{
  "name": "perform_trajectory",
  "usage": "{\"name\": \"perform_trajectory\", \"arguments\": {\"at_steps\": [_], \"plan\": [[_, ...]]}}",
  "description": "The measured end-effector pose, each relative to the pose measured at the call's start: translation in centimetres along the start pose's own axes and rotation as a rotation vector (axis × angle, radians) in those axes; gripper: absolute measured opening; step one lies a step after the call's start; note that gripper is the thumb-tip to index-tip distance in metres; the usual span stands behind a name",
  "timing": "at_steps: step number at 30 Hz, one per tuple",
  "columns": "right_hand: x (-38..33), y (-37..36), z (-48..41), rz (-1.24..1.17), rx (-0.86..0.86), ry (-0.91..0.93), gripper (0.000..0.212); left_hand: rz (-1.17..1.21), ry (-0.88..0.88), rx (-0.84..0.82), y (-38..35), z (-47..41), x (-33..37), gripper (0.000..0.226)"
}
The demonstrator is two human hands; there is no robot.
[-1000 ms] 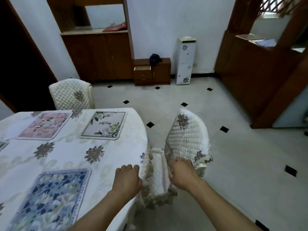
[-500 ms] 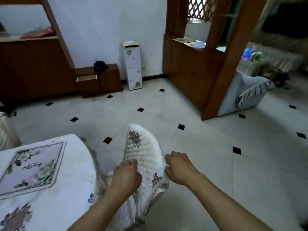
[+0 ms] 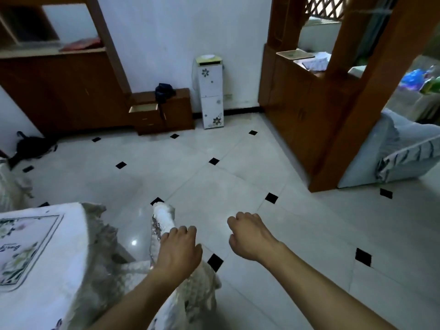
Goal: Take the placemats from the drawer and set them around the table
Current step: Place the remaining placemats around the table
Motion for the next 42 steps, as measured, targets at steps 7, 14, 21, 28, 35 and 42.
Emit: {"name": "perform_trajectory", "arguments": {"at_steps": [7, 14, 21, 28, 35, 42], "plan": [[2.9, 0.5, -9.6, -0.015, -0.074, 0.142, 0.006, 0.009, 0.171, -0.025, -1.0, -7.4, -2.2, 0.03], [7.6, 2.8, -22.0, 0.01, -0.105, 0.153, 0.009, -0.007, 0.167, -0.006, -4.4, -20.2, -4.7, 0.028], [10.1, 5.4, -34.5, 0.038, -0.118, 0.177, 0.012, 0.04, 0.196, -0.057, -3.6, -31.6, -8.0, 0.03], [6.6, 2.4, -47.6, 0.0, -0.211, 0.383, 0.007, 0.015, 0.394, -0.13, -6.4, -37.6, -15.8, 0.027], [-4.0, -1.6, -63.4, 0.001, -0.38, 0.781, 0.001, 0.046, 0.851, -0.245, -8.8, -39.4, -28.0, 0.028], [-20.9, -6.6, -66.4, 0.036, -0.541, 1.247, 0.006, 0.069, 1.281, -0.338, -9.8, -31.8, -36.1, 0.024]]}}
Point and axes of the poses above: each hand's wrist, its own z-axis away from the middle knuckle, its own y-axis out of the back of the hand, x = y × z, the point moved 9 cm from there along -z, towards the middle knuckle, and after that the axes turned 14 degrees about -z, right-handed, at the moved point
